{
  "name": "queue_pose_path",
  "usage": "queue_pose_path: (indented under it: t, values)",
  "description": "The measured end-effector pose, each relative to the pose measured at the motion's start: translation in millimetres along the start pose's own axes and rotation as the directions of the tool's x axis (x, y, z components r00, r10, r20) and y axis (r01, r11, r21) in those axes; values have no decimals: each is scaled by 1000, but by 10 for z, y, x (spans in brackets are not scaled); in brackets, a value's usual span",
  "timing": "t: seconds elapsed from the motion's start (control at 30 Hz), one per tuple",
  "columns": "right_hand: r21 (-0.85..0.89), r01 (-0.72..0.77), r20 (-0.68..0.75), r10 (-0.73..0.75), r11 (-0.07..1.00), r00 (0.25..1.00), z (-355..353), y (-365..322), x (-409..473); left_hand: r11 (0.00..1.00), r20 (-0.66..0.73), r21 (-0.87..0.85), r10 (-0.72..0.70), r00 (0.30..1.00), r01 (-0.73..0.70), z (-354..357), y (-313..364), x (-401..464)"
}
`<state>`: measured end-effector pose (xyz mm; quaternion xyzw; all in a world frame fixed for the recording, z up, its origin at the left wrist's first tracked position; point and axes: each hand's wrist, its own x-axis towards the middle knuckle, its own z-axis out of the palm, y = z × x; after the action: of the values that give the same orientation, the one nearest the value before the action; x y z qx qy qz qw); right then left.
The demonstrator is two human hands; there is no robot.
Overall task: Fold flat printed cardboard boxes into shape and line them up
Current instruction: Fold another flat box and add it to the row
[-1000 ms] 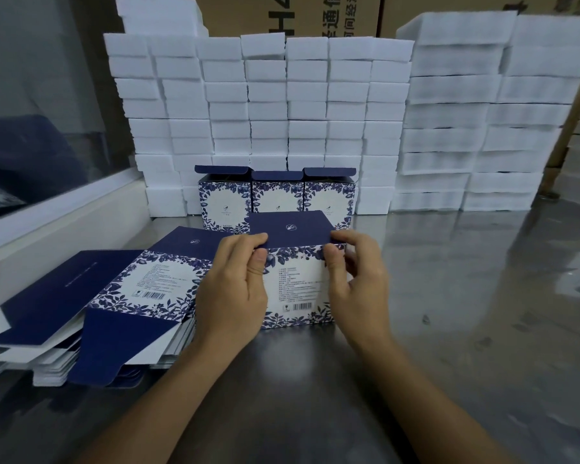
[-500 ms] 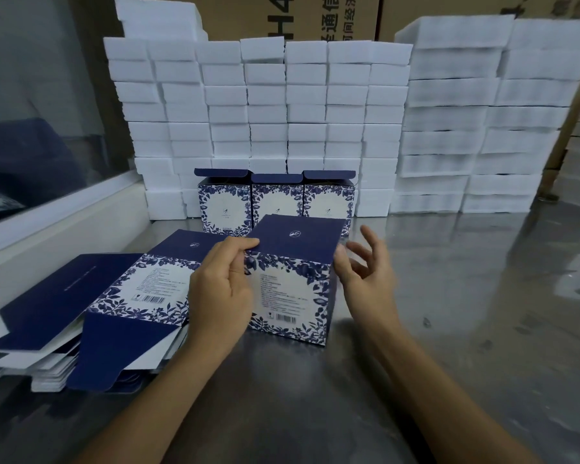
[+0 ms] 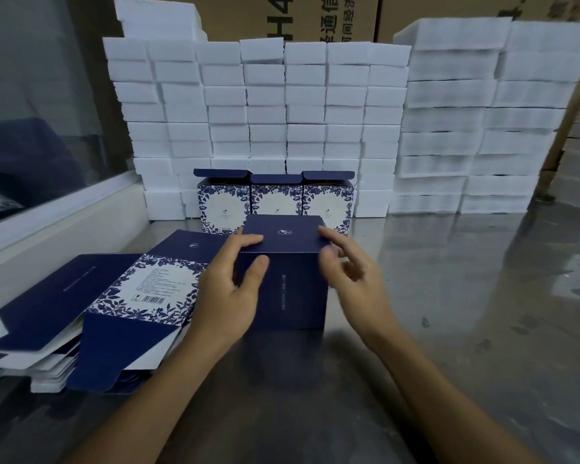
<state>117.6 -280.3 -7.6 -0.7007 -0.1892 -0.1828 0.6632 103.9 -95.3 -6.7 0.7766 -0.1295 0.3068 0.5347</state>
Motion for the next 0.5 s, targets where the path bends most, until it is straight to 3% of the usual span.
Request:
queue_pose_path:
  t: [0.13,0.23,0.33,0.5]
  values:
    - [-94,46,-126,-57,994,990,-8,-27,42,999,-85,-8,39,996,-40,-9,-9,38]
    - [-131,17,-98,-30,991,995,-41,-44,27,997,-90,-78,-11,996,4,-42,-31,69]
    - [-229,20,-68,-37,973,997,-51,-55,-3,994,-58,-101,-50,997,44,-36,-41,67]
    - [-351,181,-95,-227,919,969,-6,-113,-31,998,110,-53,-17,994,23,62,52,-16]
